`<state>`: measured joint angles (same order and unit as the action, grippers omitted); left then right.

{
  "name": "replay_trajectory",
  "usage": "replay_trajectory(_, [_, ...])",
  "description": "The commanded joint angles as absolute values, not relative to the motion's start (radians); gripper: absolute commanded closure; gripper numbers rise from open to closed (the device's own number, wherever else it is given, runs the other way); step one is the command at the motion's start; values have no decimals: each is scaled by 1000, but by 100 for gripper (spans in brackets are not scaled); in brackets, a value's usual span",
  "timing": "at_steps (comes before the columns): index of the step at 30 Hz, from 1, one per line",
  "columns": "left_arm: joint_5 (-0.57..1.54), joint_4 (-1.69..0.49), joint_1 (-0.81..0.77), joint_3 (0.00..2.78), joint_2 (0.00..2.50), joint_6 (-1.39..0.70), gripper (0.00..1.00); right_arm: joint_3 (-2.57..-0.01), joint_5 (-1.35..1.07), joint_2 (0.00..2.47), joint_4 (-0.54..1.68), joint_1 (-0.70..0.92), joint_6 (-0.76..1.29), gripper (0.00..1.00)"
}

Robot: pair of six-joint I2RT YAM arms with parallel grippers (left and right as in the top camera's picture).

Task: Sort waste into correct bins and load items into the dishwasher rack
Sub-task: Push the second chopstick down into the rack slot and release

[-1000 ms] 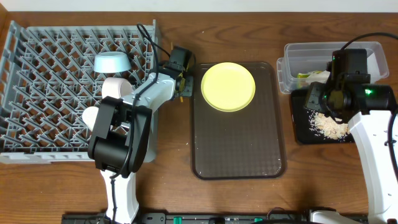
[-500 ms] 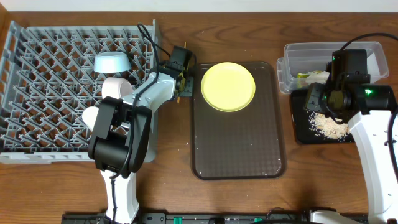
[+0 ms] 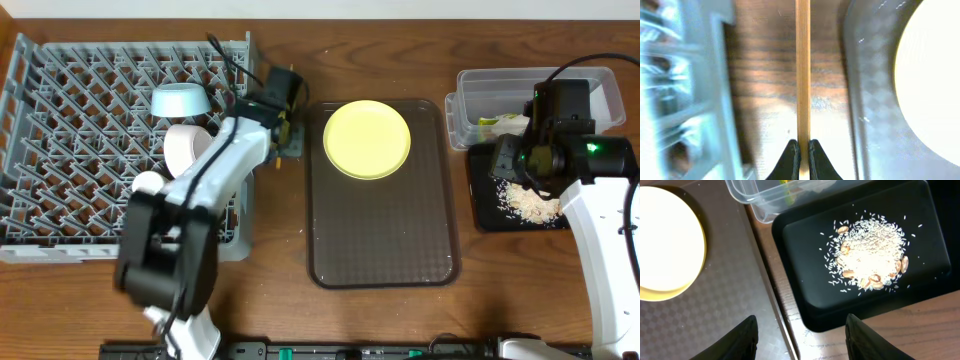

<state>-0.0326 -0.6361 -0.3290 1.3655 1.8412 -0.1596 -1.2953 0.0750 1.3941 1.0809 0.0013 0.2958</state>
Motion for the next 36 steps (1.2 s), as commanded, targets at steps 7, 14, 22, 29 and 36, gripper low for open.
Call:
replay_trajectory(7, [-80,-770,-263,1367,1636,-162,94,-1309,71,1393,1082,-8,279,46])
replay_trajectory(14, [-79,-829,-176,1353,1639,-180,94,-1309,71,1393,1081,-8,279,46])
replay_trajectory(22, [-74,-842,-159,1312,1655,-193,94,-1309,71,1393,1080,-8,279,46])
replay_trajectory(29, [-75,-838,-158,1237,1655,-192,89,-1309,71,1393,1079,-8,279,45])
replay_trajectory(36, [-75,-797,-158,1228,1655,-192,67,-1309,70,1393,1079,-8,279,46])
